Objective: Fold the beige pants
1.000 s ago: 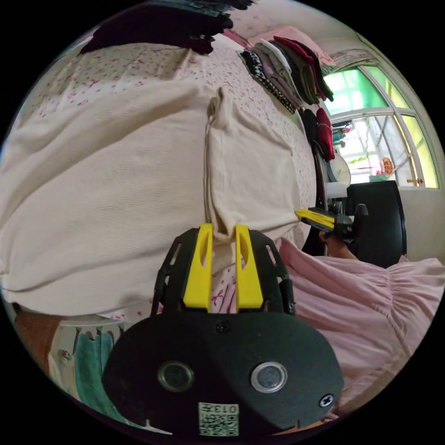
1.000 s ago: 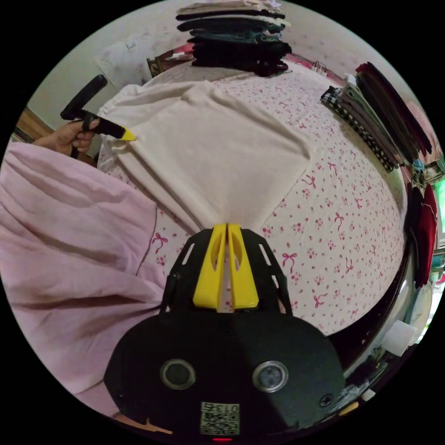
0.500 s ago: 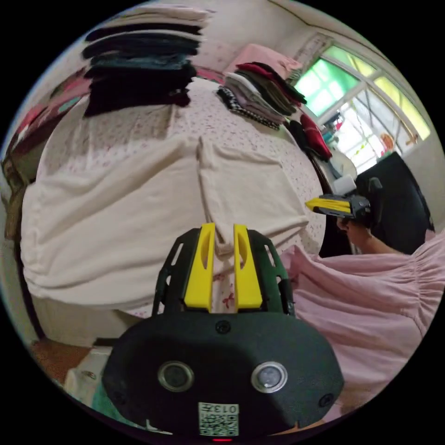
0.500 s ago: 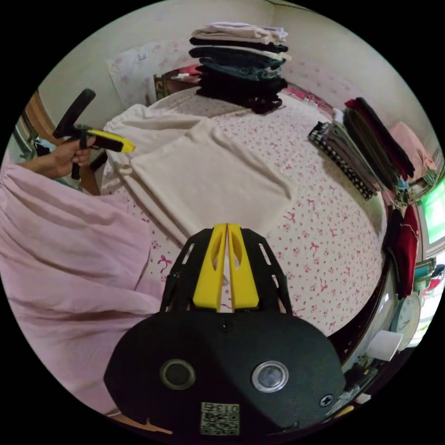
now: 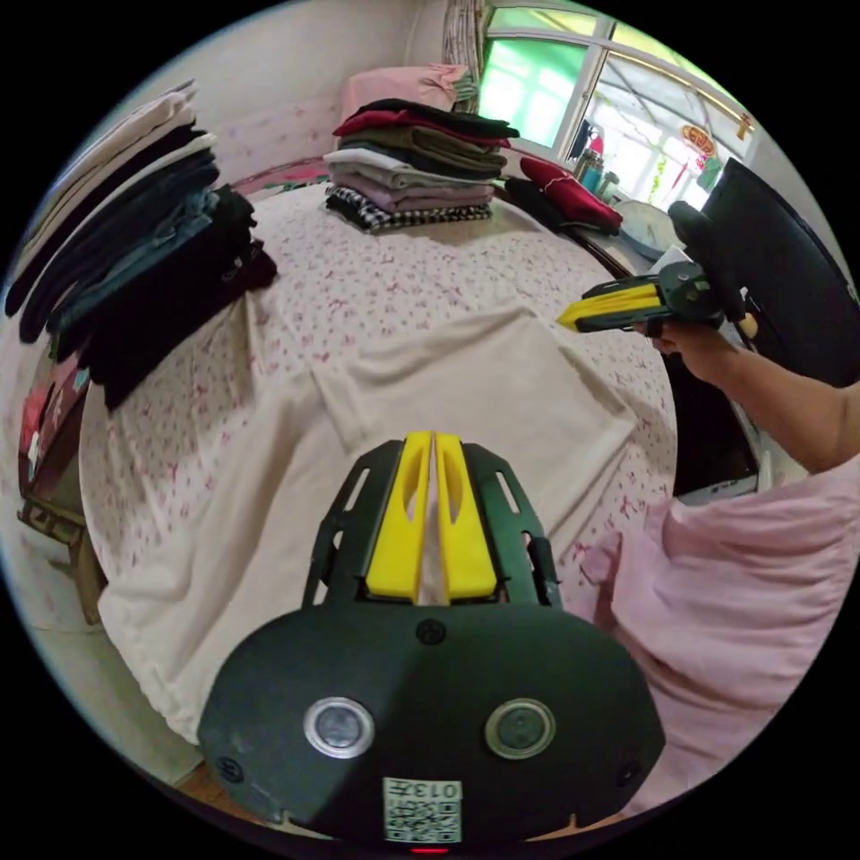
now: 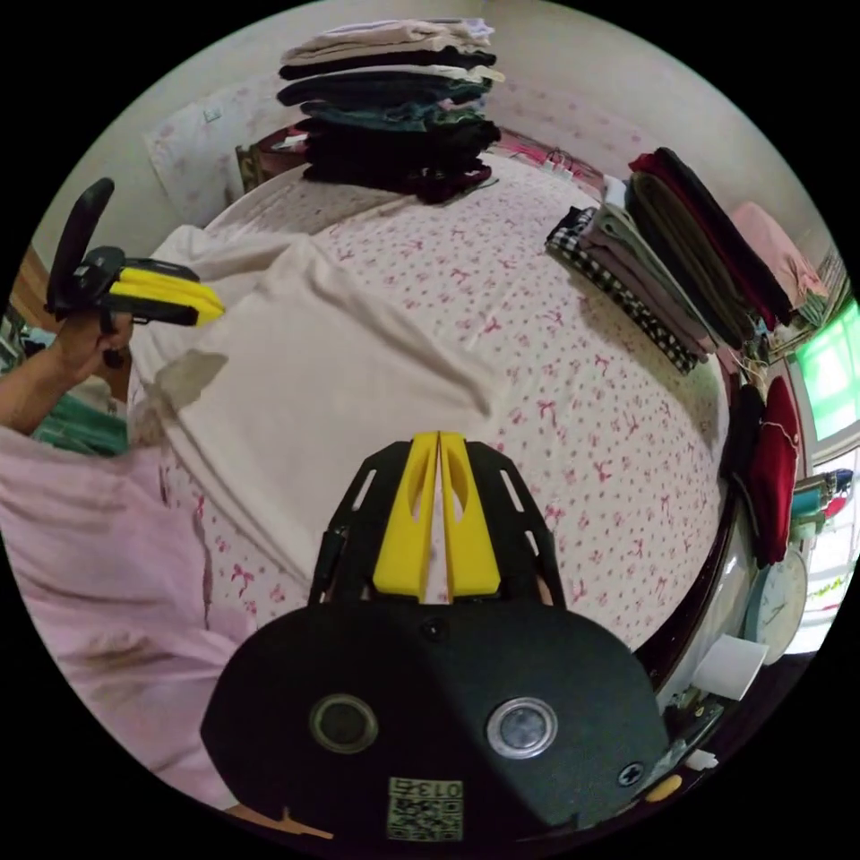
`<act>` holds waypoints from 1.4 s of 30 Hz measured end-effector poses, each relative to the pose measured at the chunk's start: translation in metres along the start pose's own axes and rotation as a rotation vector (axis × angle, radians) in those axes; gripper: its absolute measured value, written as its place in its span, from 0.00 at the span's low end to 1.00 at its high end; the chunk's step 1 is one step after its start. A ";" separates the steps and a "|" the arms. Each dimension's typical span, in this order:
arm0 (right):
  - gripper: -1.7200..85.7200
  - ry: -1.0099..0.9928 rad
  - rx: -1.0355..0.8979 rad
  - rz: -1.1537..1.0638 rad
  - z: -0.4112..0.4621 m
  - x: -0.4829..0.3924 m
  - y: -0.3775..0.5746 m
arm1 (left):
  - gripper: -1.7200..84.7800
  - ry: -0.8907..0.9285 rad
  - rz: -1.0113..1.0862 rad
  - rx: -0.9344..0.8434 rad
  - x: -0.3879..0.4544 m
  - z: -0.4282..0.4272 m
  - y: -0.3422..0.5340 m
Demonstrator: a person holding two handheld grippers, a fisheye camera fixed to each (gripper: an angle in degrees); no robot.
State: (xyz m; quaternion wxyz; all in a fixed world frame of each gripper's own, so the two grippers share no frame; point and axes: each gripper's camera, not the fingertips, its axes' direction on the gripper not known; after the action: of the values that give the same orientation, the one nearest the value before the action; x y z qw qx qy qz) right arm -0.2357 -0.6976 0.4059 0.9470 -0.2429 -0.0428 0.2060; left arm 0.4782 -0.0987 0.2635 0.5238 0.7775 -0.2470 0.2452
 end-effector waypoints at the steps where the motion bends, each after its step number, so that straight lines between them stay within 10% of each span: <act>1: 0.02 -0.003 0.012 0.004 0.002 0.002 -0.009 | 0.02 -0.009 0.009 0.018 -0.003 0.004 -0.014; 24: 0.02 -0.081 0.018 -0.001 0.039 -0.035 -0.094 | 0.02 -0.006 -0.169 -0.044 -0.098 -0.047 0.049; 36: 0.08 -0.380 0.259 -0.360 0.016 -0.182 -0.254 | 0.17 -0.031 -1.036 0.482 -0.254 -0.233 0.379; 42: 0.13 -0.514 0.155 -0.587 0.048 -0.290 -0.370 | 0.23 0.384 -1.197 0.724 -0.315 -0.205 0.468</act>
State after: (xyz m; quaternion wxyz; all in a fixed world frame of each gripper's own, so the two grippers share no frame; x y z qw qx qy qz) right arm -0.3723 -1.0906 0.6307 0.9395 -0.0888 -0.3305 -0.0165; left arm -0.0851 -0.0207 0.4543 0.3123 0.8473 0.4139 0.1151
